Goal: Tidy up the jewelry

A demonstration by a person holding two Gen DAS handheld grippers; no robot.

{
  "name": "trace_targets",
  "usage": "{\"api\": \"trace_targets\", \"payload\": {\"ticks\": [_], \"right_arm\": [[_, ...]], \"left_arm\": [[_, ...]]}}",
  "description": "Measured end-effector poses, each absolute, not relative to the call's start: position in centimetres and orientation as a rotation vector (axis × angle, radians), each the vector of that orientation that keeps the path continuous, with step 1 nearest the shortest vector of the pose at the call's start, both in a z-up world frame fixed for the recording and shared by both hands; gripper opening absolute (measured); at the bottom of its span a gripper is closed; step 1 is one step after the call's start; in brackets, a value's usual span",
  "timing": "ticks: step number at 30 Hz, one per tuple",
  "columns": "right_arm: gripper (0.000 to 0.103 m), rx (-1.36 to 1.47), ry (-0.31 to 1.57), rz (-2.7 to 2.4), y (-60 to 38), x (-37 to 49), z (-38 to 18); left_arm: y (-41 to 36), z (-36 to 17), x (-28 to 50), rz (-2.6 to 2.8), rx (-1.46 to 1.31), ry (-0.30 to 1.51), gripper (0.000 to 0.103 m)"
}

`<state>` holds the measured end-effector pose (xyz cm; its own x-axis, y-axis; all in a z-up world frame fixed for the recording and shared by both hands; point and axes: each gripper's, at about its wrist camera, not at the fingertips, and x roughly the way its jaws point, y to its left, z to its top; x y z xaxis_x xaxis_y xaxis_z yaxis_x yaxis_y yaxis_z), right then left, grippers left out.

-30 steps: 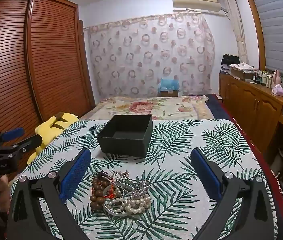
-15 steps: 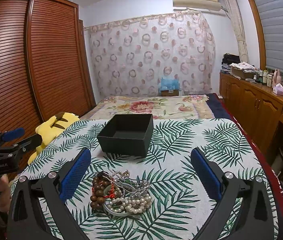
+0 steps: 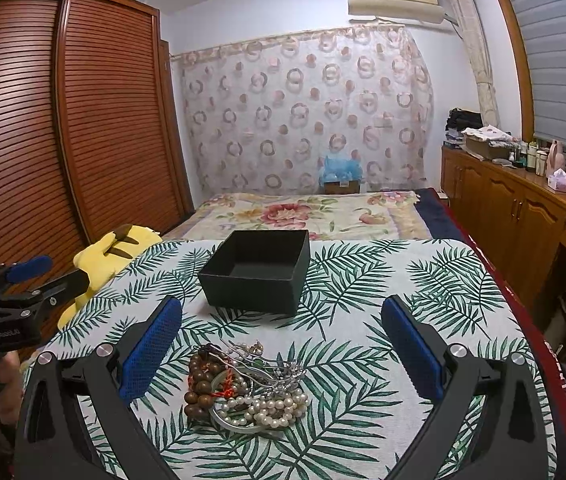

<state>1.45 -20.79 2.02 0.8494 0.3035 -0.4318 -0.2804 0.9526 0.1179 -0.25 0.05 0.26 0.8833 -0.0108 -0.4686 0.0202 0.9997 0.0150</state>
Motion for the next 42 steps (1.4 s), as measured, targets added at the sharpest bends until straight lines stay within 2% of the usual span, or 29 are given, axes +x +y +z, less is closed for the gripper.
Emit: {"api": "trace_targets", "payload": {"ticks": [42], "right_arm": [[0.101,0.052,0.466,0.315,-19.0,1.4,2.2]], "left_arm": [[-0.4,0.0,-0.7,-0.029,0.021,0.49,0.097]]}}
